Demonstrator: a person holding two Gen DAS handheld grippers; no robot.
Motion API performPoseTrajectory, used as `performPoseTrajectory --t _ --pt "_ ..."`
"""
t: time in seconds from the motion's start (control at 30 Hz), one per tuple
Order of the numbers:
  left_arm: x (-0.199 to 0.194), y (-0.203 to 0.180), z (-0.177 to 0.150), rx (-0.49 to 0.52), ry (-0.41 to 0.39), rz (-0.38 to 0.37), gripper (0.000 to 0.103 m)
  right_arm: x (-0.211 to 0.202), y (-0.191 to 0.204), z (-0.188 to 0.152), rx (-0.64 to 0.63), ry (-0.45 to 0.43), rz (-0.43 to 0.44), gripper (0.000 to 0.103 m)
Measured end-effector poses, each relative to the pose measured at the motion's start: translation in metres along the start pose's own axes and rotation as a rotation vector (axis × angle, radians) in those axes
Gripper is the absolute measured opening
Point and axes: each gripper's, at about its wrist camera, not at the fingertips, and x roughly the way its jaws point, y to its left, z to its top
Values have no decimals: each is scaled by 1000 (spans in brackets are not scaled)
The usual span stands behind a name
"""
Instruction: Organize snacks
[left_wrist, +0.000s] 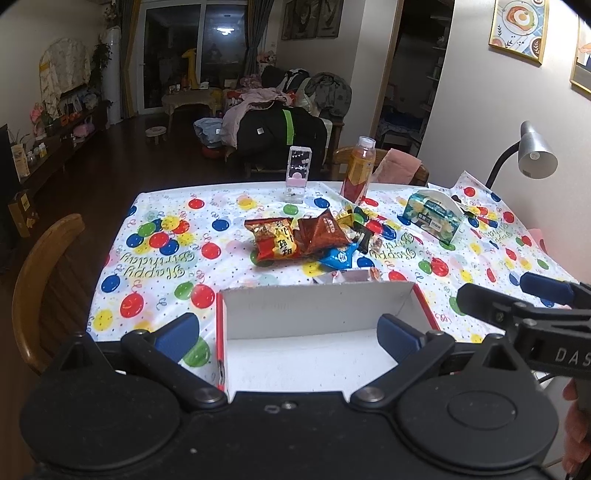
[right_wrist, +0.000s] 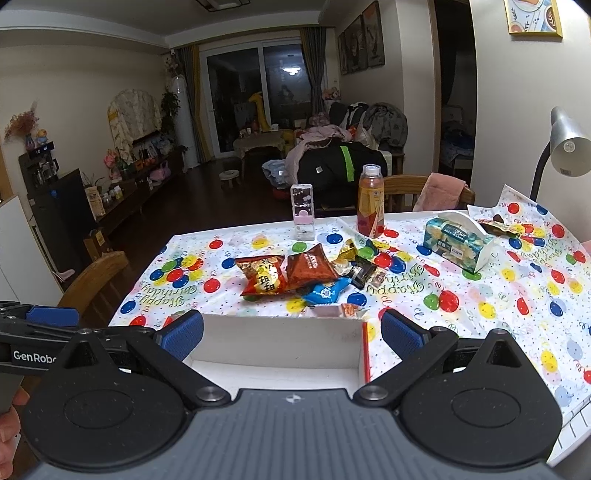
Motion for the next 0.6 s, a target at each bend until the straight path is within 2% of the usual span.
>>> performPoseTrajectory --t 0.2,0.47,0.6 --pt "20 -7 16 33 2 12 102 23 -26 19 -26 36 39 103" --pt "54 -5 35 39 25 45 102 65 -77 45 -19 128 38 103" --pt "71 -6 45 49 42 37 102 87 -94 55 -11 187 51 102"
